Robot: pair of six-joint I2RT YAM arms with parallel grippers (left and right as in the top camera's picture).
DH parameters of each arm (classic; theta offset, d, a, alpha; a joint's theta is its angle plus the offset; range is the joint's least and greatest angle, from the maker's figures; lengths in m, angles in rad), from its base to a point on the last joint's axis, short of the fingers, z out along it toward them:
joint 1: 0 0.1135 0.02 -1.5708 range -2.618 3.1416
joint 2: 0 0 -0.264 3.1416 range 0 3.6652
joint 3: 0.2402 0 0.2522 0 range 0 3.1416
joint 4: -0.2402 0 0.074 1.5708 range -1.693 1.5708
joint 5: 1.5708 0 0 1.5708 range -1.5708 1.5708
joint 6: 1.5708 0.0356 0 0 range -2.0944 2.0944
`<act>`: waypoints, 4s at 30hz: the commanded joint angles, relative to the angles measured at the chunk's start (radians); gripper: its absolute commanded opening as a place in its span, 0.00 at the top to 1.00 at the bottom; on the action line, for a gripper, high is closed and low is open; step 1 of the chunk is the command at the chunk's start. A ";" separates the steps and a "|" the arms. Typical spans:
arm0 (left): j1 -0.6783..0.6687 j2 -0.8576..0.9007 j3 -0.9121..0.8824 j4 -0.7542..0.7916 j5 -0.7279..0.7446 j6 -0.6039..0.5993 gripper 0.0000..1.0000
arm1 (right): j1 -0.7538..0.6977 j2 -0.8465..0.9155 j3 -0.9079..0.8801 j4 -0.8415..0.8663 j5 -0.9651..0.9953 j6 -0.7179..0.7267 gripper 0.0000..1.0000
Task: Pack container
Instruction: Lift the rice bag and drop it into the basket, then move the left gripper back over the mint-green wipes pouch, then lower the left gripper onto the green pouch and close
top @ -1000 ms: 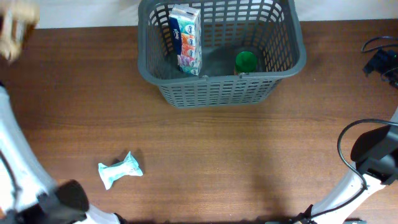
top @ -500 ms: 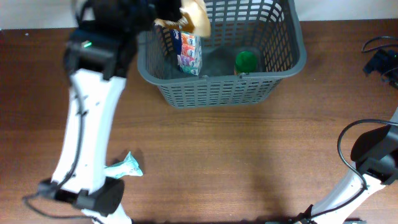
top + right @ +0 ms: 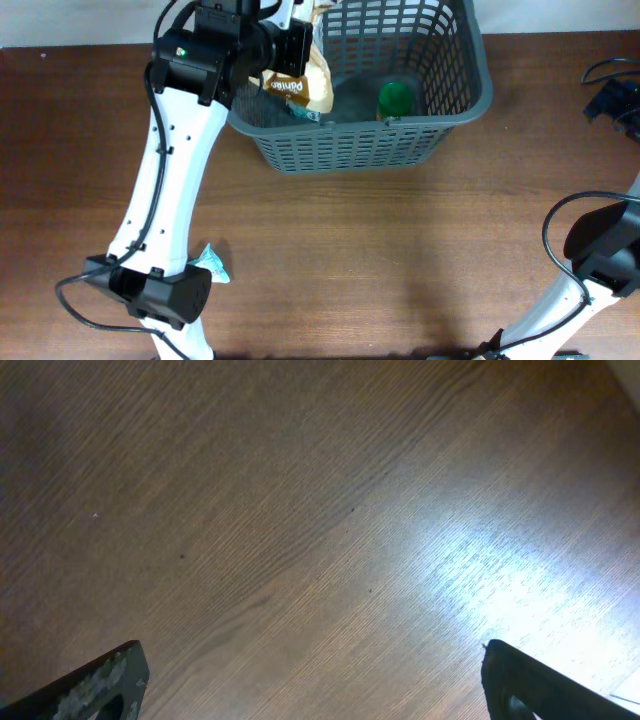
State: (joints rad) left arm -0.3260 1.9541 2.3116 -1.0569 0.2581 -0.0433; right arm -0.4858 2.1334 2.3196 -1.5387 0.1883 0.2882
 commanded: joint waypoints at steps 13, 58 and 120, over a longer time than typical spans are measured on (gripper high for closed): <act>0.003 0.161 0.014 -0.011 0.007 0.037 0.82 | -0.004 -0.001 -0.006 0.003 -0.002 0.009 0.02; 0.133 -0.240 0.027 -0.631 -0.441 -0.566 0.01 | -0.004 -0.001 -0.006 0.003 -0.001 0.009 0.01; 0.496 -0.483 -1.608 0.113 -0.309 -1.946 0.01 | -0.004 -0.001 -0.006 0.003 -0.002 0.009 0.01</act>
State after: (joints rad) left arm 0.1448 1.4792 0.7197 -0.9447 -0.0685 -1.9793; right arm -0.4858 2.1334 2.3192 -1.5383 0.1848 0.2874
